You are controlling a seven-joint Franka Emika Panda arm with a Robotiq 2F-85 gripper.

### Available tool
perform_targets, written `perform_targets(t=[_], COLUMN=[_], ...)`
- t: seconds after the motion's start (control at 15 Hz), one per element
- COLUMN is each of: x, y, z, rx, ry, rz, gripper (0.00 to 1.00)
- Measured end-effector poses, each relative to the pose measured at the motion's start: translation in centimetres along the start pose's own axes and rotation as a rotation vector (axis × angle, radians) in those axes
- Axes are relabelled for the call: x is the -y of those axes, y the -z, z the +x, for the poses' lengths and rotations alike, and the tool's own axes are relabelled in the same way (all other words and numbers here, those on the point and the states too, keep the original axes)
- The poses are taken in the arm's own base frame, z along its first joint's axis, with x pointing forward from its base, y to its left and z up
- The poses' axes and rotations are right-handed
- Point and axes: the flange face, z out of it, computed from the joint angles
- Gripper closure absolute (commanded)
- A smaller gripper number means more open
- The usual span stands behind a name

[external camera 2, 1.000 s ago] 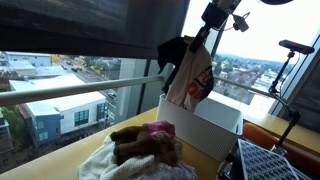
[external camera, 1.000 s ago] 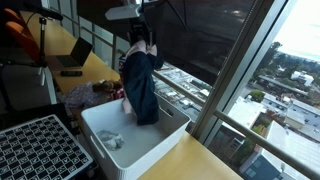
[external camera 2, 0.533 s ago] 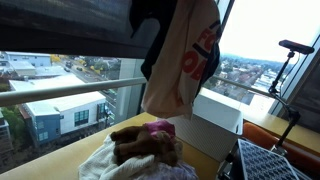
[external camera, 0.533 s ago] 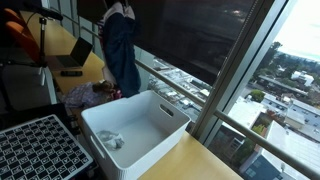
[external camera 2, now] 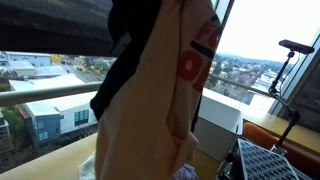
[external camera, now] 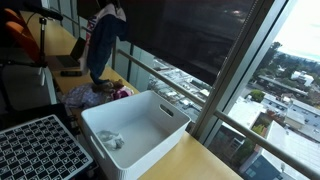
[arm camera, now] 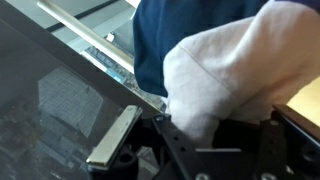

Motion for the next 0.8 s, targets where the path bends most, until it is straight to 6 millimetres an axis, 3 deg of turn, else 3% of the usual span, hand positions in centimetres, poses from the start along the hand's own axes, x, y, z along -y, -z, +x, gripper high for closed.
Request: perform_targets(t=[0.27, 0.6, 0.67, 0.8], x=[-0.5, 1.1, 1.6, 2.4], y=[-6.1, -11.3, -12.0, -13.0], z=[-0.7, -2.3, -2.8, -3.6], rx=[0.095, 0.192, 0.218, 0.271], ry=[-0.012, 0.013, 0.017, 0.019], rz=[0.023, 0.047, 0.055, 0.076], gripper=[1.0, 1.0, 0.75, 0.67])
